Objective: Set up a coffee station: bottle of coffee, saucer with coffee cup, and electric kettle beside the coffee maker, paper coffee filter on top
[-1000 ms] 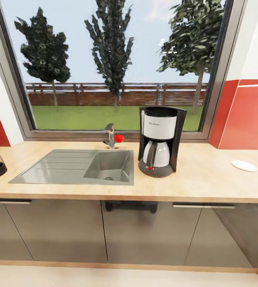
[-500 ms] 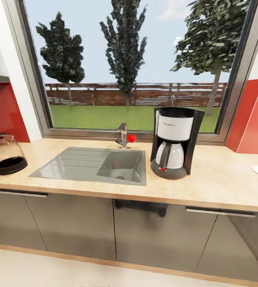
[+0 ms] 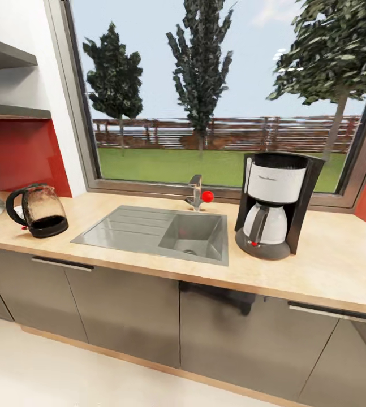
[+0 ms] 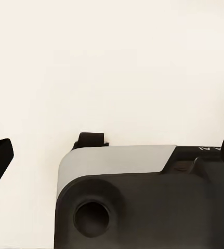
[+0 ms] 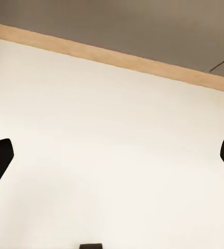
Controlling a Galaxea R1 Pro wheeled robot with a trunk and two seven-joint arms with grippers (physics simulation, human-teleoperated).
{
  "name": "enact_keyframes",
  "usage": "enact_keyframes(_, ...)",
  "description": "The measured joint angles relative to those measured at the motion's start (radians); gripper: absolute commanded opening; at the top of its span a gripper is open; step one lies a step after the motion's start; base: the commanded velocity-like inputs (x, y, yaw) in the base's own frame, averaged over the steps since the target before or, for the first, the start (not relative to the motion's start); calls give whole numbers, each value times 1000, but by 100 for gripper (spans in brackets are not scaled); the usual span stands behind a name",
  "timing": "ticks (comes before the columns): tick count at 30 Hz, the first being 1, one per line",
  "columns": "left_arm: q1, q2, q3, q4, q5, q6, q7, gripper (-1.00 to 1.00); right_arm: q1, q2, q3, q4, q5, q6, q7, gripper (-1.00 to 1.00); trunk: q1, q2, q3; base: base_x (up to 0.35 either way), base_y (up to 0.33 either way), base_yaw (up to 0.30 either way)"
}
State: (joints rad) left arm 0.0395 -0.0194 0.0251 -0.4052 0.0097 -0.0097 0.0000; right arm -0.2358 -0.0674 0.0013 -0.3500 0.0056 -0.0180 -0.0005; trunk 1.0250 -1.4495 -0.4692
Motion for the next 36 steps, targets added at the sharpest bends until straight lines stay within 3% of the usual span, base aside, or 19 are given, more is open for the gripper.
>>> enact_keyframes(36, 0, 0, 0, 1, 0, 0, 0, 100, 0, 0, 0, 0, 0, 0, -1, 100, 0, 0, 0, 0, 0, 240)
